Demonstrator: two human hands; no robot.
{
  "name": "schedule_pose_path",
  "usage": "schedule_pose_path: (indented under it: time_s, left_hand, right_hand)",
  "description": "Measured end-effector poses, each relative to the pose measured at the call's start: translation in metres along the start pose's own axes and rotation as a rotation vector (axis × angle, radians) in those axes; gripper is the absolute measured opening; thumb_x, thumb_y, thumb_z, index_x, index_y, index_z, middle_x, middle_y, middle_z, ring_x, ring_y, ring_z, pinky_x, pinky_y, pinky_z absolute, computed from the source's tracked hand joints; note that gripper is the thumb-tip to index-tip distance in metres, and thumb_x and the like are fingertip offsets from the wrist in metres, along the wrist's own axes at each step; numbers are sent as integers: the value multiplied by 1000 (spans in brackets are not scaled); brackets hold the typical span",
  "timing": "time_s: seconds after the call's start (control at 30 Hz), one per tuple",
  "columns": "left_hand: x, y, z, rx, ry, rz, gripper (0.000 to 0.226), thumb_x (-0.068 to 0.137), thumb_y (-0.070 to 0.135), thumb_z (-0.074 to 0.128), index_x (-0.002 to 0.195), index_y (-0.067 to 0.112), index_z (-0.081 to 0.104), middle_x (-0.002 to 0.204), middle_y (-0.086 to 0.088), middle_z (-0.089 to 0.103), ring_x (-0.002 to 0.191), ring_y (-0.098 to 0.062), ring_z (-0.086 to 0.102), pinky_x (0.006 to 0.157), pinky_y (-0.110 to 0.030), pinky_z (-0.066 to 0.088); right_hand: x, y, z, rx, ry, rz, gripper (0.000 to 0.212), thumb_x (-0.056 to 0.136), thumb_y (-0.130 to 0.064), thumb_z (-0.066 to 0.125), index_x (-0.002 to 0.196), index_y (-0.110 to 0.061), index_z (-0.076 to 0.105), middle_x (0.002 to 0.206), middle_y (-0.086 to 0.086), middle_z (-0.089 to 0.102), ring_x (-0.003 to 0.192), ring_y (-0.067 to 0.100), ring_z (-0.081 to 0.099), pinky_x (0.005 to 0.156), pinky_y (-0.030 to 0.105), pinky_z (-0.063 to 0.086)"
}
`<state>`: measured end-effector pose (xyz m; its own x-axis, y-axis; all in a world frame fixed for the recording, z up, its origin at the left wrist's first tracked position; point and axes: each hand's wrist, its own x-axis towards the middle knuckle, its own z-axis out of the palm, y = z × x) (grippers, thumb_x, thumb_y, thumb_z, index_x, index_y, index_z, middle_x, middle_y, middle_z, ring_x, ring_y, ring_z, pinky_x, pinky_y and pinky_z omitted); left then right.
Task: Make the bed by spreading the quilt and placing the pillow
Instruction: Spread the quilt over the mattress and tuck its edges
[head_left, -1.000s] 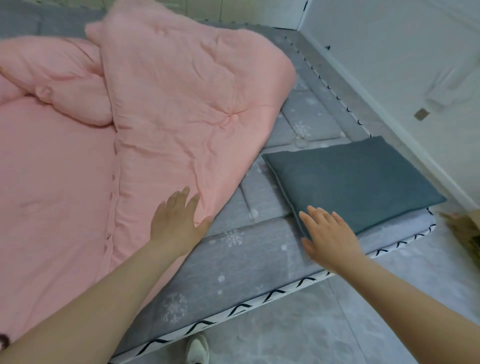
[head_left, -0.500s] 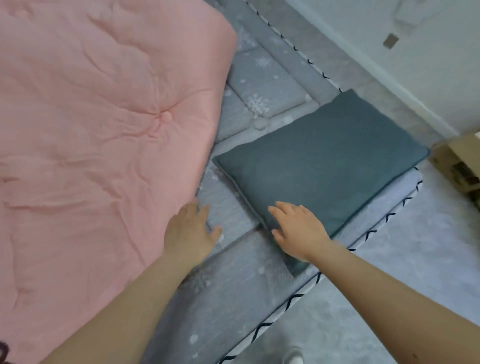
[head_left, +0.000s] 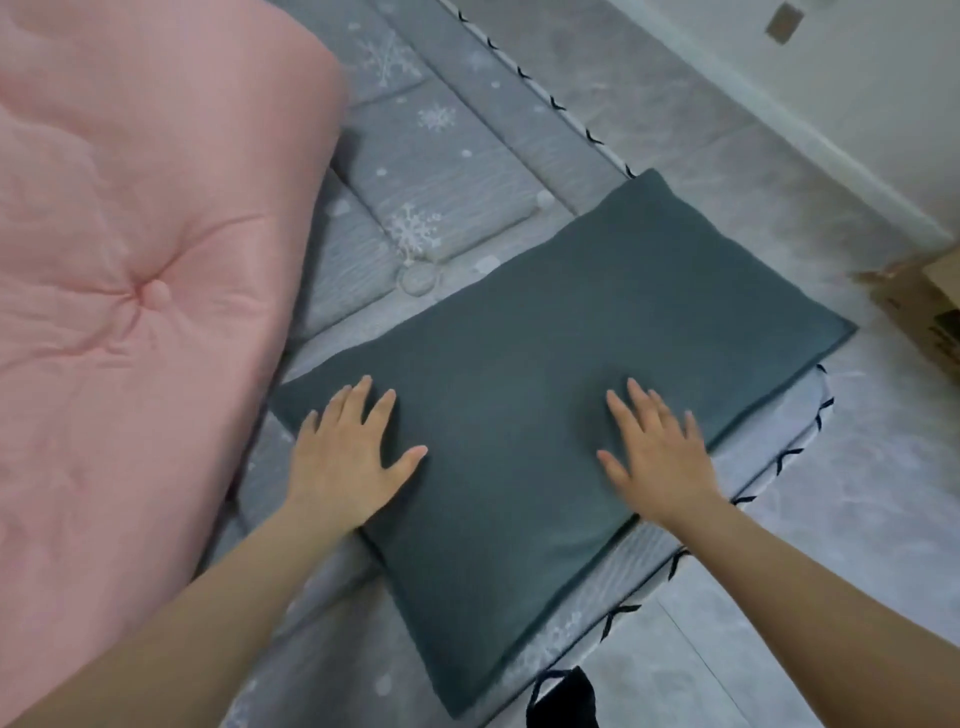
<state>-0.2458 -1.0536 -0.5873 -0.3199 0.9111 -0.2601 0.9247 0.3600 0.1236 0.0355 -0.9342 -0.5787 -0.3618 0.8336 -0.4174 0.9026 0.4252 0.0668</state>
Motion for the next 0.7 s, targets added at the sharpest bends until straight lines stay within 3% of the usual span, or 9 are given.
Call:
schedule_pose_path:
  time_s: [0.17,0.27,0.37,0.5,0.7]
  left_hand:
    - [71,77,3,5,66,-18,93,72,78,16,145,23,30,155,-6,22,142,-25,20,113,-48,20]
    - [116,118,15,-12,65,-103,90,74,79,17,146,26,25,155,-4,21,143,-24,15,114,-48,16]
    - [140,130,39,3,104,-181,81,80,72,21,143,23,33,150,-7,33,140,-27,24,113,-52,20]
    - [152,127,64,19,194,-172,71,84,63,30,136,18,45,140,-11,47,132,-32,38,108,-53,23]
    - [161,124,75,63,261,-122,57,88,54,35,125,16,57,124,-12,60,106,-34,58,94,-51,38]
  right_hand:
    - [75,47,-20,-59,138,-172,72,82,-58,29,140,-18,42,149,7,38,136,27,39,104,57,33]
    - [129,86,-33,-138,162,-345,75,81,-64,29,139,-20,44,148,4,41,134,32,41,104,58,32]
    - [164,99,-23,-236,190,-520,75,81,-67,29,138,-21,46,146,4,44,133,35,42,106,57,33]
    - [181,94,11,-147,300,-547,66,87,-61,32,139,-22,43,147,2,42,137,33,36,110,53,20]
    - [192,92,33,-97,459,-570,46,98,-44,28,131,-25,52,140,-2,51,130,32,46,108,47,27]
